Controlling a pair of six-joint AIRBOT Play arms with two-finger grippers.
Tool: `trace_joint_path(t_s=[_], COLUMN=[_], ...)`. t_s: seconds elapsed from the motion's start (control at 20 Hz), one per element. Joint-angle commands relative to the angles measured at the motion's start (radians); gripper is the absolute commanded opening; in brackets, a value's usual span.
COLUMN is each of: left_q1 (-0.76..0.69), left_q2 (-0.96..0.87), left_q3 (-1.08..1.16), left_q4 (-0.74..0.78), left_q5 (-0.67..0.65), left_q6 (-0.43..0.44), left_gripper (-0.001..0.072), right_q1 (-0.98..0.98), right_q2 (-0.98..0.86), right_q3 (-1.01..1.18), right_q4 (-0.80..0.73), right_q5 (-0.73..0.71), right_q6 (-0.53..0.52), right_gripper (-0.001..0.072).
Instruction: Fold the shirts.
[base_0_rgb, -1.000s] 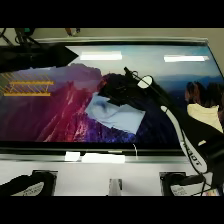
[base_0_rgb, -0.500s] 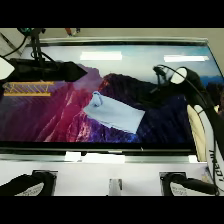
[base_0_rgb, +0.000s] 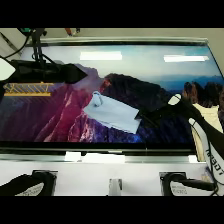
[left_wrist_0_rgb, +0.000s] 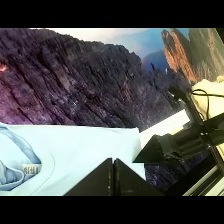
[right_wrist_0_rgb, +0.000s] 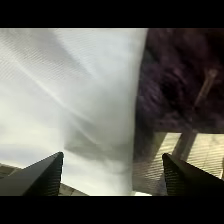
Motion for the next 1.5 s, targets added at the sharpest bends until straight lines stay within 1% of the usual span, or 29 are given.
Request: trace_joint_path(t_s=[0.0, 0.05, 0.1, 0.15, 0.2, 0.25, 0.3, 0.45, 0.6, 0.7, 0.8, 0.95, 1.05, 1.3, 1.45], left_q1=[0.000, 0.000, 0.000, 0.000, 0.000, 0.000, 0.000, 0.000, 0.000, 0.000, 0.000, 0.000, 0.000, 0.000, 0.000], left_q2=[0.001, 0.001, 0.002, 0.002, 0.002, 0.001, 0.001, 0.001, 0.001, 0.002, 0.001, 0.001, 0.001, 0.001, 0.001], left_q3=[0.000, 0.000, 0.000, 0.000, 0.000, 0.000, 0.000, 0.000, 0.000, 0.000, 0.000, 0.000, 0.000, 0.000, 0.000], left_q4=[0.000, 0.000, 0.000, 0.000, 0.000, 0.000, 0.000, 0.001, 0.000, 0.000, 0.000, 0.000, 0.000, 0.000, 0.000], left_q5=[-0.011, -0.011, -0.011, -0.011, -0.011, -0.011, -0.011, -0.012, -0.012, -0.018, -0.042, -0.086, -0.090, -0.090, -0.091], left_q6=[-0.001, -0.001, -0.001, -0.001, -0.001, -0.001, -0.001, 0.000, 0.000, -0.001, 0.000, -0.001, 0.000, 0.003, 0.003], left_gripper=[0.0034, 0.0034, 0.0034, 0.0034, 0.0034, 0.0034, 0.0035, 0.0034, 0.0034, 0.0035, 0.0035, 0.0035, 0.0034, 0.0035, 0.0034], right_q1=[0.029, 0.047, 0.063, 0.068, 0.058, 0.038, 0.006, -0.158, -0.356, -0.481, -0.597, -0.752, -0.829, -0.970, -1.030], right_q2=[-0.052, -0.063, -0.066, -0.063, -0.058, -0.050, -0.037, 0.011, 0.042, 0.056, 0.074, 0.113, 0.132, 0.179, 0.223], right_q3=[-0.023, -0.023, -0.023, -0.016, 0.007, 0.045, 0.092, 0.285, 0.468, 0.549, 0.591, 0.597, 0.597, 0.597, 0.597], right_q4=[0.110, 0.113, 0.114, 0.117, 0.117, 0.116, 0.112, 0.076, 0.008, -0.015, -0.019, -0.018, -0.018, -0.006, -0.005], right_q5=[-0.083, -0.097, -0.112, -0.116, -0.100, -0.072, -0.045, 0.046, 0.173, 0.271, 0.335, 0.340, 0.340, 0.304, 0.248], right_q6=[-0.033, -0.033, -0.034, -0.039, -0.063, -0.116, -0.139, -0.135, -0.084, -0.075, -0.074, -0.063, -0.054, 0.008, 0.051], right_gripper=[0.0661, 0.0649, 0.0436, 0.0092, 0.0026, 0.0028, 0.0027, 0.0026, 0.0026, 0.0026, 0.0026, 0.0027, 0.0027, 0.0027, 0.0027])
